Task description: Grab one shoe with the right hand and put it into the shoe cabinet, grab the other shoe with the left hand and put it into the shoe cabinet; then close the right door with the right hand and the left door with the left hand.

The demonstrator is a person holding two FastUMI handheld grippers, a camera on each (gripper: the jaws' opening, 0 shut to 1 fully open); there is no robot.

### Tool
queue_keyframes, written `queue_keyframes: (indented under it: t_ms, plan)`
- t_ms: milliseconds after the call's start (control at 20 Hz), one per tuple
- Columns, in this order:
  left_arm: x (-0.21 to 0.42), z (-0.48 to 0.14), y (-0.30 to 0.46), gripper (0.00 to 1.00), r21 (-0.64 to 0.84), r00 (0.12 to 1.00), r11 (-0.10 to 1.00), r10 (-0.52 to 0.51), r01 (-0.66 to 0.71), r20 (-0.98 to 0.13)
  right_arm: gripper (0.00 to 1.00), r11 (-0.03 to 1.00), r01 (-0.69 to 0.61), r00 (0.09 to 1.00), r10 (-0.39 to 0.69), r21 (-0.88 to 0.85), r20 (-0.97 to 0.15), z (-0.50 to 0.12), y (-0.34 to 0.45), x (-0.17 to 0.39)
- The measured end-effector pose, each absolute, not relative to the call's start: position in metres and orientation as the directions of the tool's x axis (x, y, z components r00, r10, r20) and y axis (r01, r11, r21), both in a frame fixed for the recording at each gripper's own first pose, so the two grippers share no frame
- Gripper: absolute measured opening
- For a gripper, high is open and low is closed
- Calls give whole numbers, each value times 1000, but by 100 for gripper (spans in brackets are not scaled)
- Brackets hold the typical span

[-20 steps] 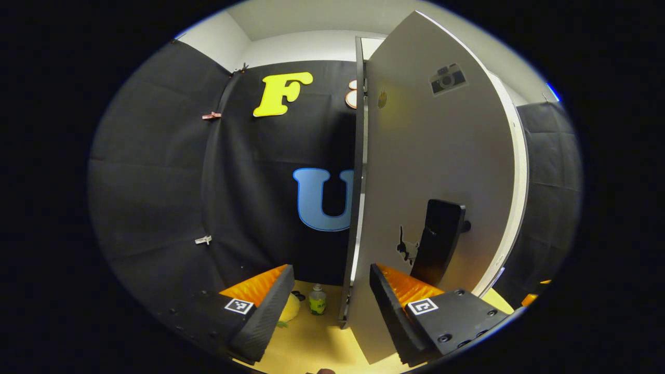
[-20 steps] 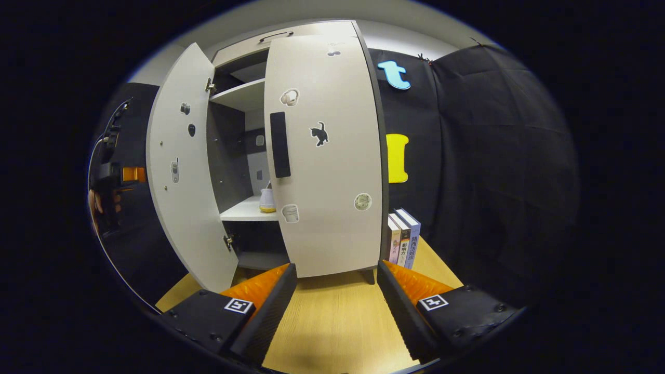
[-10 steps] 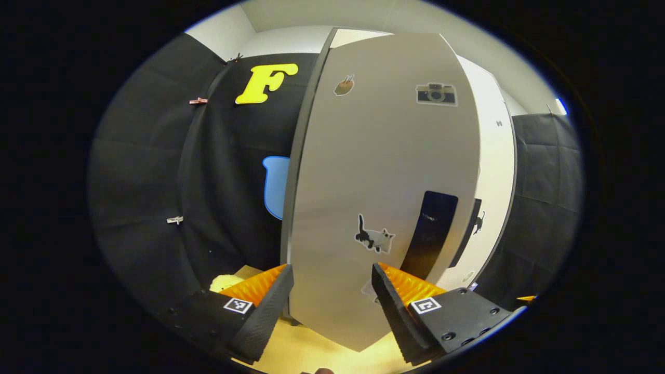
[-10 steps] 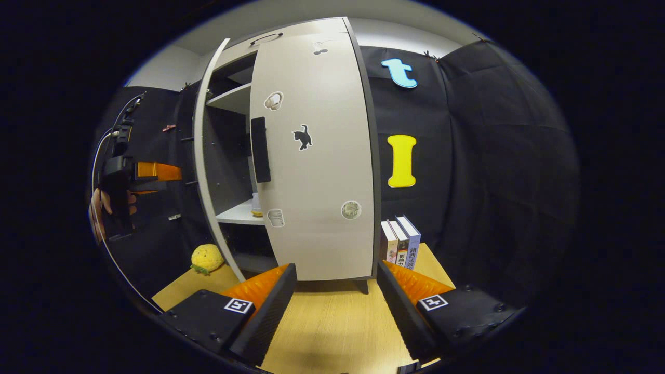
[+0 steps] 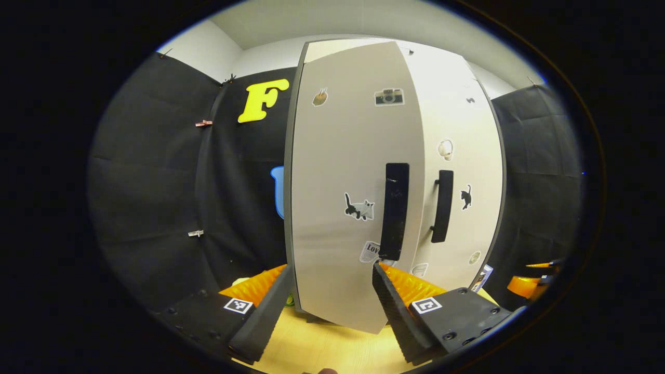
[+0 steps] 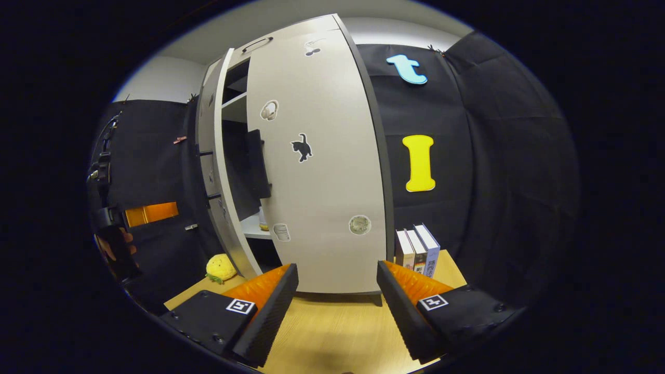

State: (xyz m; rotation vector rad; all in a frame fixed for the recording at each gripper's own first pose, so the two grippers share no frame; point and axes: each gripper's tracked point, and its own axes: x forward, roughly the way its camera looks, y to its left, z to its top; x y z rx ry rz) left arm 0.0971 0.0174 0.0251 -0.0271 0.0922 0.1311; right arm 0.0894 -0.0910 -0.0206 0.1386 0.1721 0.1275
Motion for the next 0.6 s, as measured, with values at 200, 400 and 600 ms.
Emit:
queue_keyframes:
  t_ms: [200, 400, 600]
  plan:
    - [69, 42, 17, 94, -58, 992, 991, 117, -120, -42, 98, 992, -90, 993, 96, 92, -63, 19, -89, 83]
    - [37, 52, 25, 94, -81, 996, 993, 84, -83, 12, 98, 997, -26, 999, 28, 77, -26, 39, -81, 54]
    - [6, 31, 39, 95, -60, 998, 996, 60, -60, 2, 98, 995, 47, 999, -44, 91, -31, 30, -74, 18]
